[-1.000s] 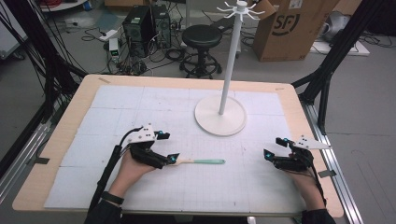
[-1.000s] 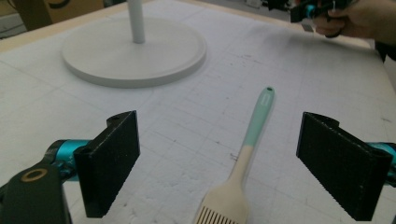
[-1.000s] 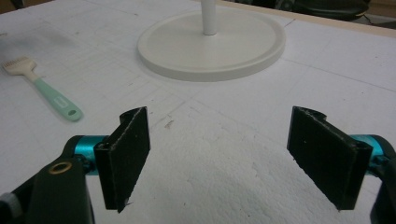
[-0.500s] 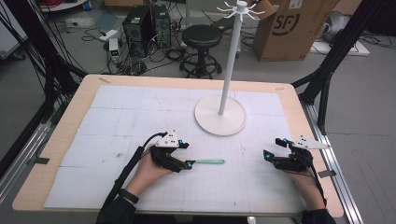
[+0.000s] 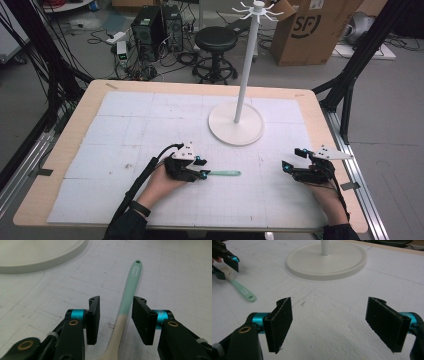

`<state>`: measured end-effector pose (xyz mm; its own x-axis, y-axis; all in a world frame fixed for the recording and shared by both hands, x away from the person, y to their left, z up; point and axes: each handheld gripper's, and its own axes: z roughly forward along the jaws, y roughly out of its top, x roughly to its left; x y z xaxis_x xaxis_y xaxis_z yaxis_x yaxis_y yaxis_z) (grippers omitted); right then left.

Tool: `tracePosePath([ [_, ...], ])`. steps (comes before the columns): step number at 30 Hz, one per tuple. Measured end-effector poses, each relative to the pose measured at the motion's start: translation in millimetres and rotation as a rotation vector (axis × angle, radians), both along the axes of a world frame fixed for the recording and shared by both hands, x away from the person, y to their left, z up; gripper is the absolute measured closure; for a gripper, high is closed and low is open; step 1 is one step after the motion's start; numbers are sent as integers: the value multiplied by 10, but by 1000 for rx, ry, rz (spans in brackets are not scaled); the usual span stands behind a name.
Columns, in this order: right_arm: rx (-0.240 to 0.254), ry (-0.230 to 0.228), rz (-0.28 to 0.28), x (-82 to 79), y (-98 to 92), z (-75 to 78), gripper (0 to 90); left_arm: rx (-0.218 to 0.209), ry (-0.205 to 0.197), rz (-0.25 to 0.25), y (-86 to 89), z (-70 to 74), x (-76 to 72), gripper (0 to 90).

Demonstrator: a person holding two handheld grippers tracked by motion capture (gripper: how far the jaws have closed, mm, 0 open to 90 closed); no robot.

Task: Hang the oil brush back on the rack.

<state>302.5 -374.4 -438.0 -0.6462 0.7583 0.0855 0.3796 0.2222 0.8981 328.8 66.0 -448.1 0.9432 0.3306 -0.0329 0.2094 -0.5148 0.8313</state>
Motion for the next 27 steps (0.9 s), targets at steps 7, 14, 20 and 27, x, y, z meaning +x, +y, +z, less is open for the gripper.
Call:
tracePosePath([
  [7,3,-1,3,3,-5,1,219,36,7,-3,-31,-10,-2,607],
  [14,2,4,1,2,-18,-1,221,63,20,-5,-53,-17,18,666],
  [20,3,3,4,0,-17,0,222,68,16,-19,-65,-16,-15,772],
  [27,3,1,9,0,-14,0,224,75,8,-26,-66,-11,-19,794],
])
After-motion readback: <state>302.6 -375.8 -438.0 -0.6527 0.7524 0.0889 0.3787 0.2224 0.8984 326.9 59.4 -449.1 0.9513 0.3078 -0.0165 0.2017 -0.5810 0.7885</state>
